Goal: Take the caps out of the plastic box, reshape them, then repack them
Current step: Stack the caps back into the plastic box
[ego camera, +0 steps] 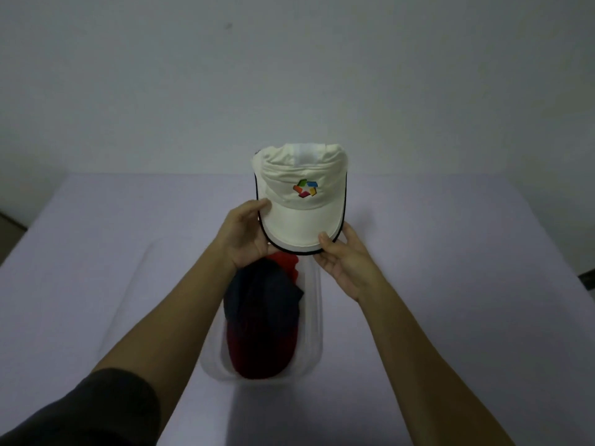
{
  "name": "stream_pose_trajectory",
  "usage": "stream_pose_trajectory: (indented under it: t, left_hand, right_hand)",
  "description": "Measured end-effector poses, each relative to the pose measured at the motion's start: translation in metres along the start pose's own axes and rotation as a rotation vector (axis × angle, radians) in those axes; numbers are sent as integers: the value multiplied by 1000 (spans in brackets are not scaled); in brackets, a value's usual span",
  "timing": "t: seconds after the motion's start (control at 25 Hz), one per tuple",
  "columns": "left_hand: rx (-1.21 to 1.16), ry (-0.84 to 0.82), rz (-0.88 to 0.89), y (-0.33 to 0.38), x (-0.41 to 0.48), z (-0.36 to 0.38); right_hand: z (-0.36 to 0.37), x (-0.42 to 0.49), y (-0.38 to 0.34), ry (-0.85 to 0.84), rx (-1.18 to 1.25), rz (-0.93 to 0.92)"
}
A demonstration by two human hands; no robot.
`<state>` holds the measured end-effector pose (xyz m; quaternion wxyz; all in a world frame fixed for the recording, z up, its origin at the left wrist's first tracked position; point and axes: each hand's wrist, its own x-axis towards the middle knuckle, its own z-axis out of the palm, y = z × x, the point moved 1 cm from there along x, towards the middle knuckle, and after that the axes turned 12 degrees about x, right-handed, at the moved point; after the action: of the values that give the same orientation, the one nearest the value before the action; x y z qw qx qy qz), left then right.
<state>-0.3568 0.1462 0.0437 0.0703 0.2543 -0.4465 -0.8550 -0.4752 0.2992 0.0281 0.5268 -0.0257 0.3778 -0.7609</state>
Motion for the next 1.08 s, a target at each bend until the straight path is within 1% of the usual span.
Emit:
stream_pose_trajectory:
  t: [0.08, 0.16, 0.24, 0.4, 0.44, 0.48, 0.52, 0.56, 0.6, 0.68, 0.72, 0.76, 0.8, 0.92, 1.08]
  left_hand:
    - [126, -17, 28, 16, -10, -16]
    - [208, 21, 27, 27, -14, -32]
    - [186, 40, 64, 32, -14, -48]
    - [85, -33, 165, 35, -12, -76]
    - [51, -55, 165, 36, -8, -85]
    - [30, -67, 168, 36, -6, -90]
    - [17, -71, 177, 35, -5, -94]
    - [5, -70, 184, 35, -4, -97]
    - [-6, -65, 185, 35, -1, -102]
    - [-14, -65, 162, 33, 8, -113]
    - [-13, -67, 145, 29, 13, -117]
    - [-15, -69, 130, 26, 17, -120]
    - [-14, -68, 118, 23, 21, -124]
    - [7, -69, 90, 16, 32, -130]
    - [27, -67, 74, 7, 47, -134]
  right_hand:
    - [20, 5, 12, -20, 11, 1]
    - [37, 13, 23, -25, 56, 0]
    - [50, 22, 31, -24, 74, -7]
    - [64, 43, 41, -24, 14, -34]
    - [62, 51, 45, 13, -56, -46]
    - [57, 54, 47, 62, -192, -59]
    - [50, 55, 49, 108, -407, -62]
    - [41, 55, 52, 128, -671, -41]
    - [34, 56, 57, 111, -951, 2]
    - [22, 62, 73, 2, -1471, 128]
    - [18, 64, 78, -35, -1667, 167]
    - [17, 66, 80, -50, -1792, 187]
    - [18, 68, 81, -54, -1841, 200]
    - [20, 72, 79, -75, -1786, 194]
    - [15, 63, 80, -120, -1748, 15]
